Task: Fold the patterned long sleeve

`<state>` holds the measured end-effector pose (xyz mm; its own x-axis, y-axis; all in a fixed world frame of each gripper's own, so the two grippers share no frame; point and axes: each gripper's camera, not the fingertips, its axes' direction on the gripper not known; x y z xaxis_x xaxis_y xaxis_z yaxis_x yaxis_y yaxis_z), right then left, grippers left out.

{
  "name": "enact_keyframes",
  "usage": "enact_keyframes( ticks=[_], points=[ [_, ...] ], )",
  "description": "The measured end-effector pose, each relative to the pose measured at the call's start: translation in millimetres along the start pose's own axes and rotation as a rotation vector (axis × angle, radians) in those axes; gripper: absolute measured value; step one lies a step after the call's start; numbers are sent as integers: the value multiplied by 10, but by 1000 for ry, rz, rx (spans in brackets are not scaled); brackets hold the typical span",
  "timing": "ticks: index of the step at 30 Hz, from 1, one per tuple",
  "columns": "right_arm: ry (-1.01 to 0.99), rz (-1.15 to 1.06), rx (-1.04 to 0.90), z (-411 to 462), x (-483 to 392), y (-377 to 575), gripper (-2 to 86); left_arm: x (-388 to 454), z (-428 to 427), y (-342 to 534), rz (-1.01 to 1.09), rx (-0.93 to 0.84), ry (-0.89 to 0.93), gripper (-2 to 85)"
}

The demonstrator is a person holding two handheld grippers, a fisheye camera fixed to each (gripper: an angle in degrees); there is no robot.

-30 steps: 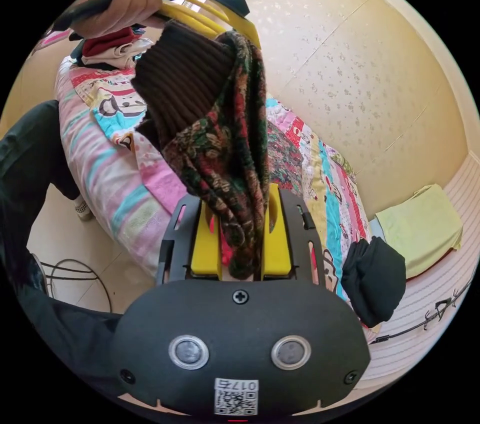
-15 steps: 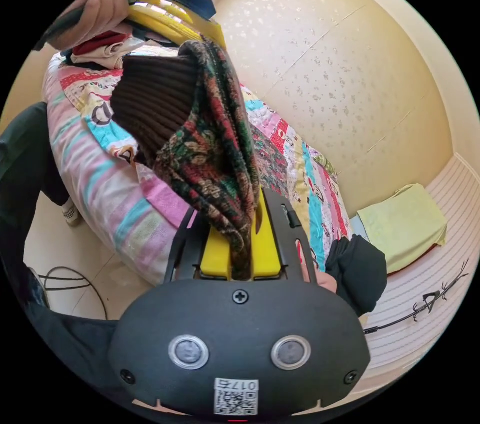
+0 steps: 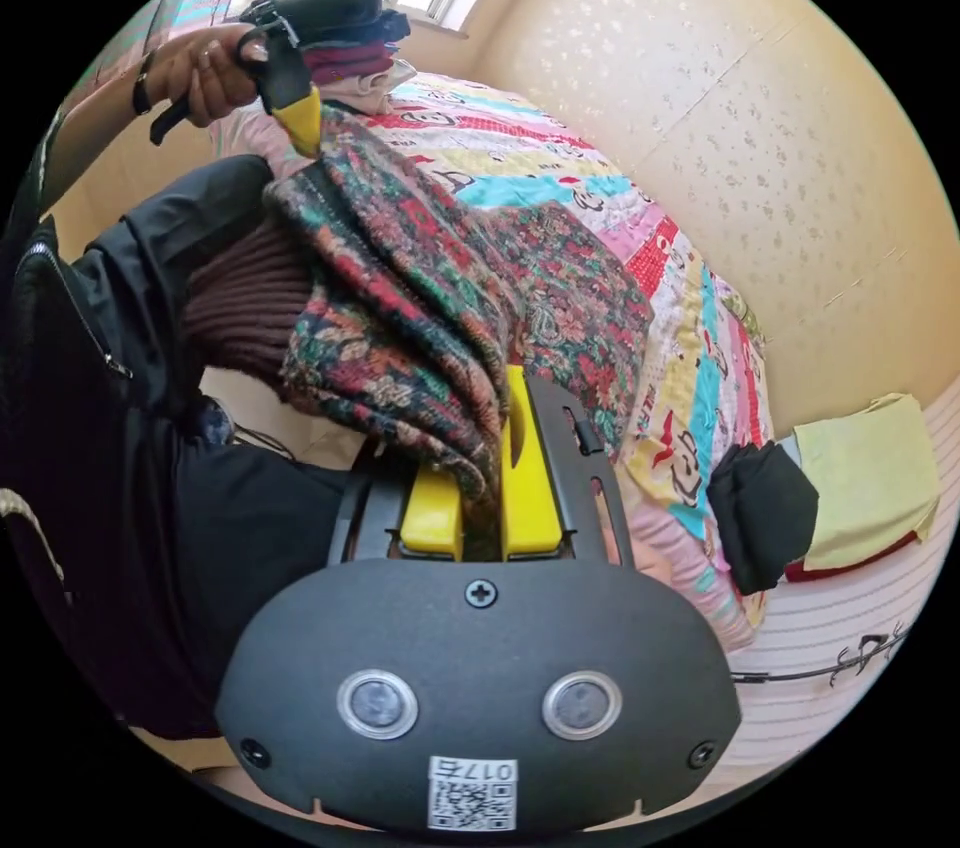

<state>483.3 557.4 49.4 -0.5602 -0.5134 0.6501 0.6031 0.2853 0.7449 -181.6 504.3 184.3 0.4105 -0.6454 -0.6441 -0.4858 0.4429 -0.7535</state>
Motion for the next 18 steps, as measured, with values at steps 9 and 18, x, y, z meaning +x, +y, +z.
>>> enact_keyframes(
  ticks=[9, 18],
  points=[
    [-117, 141, 38, -40, 178, 68, 68, 275, -460, -790, 85, 386, -9, -10],
    [-171, 194, -18, -94, 160, 10, 69, 40, 1439, -2146, 88, -121, -57, -10]
  ],
)
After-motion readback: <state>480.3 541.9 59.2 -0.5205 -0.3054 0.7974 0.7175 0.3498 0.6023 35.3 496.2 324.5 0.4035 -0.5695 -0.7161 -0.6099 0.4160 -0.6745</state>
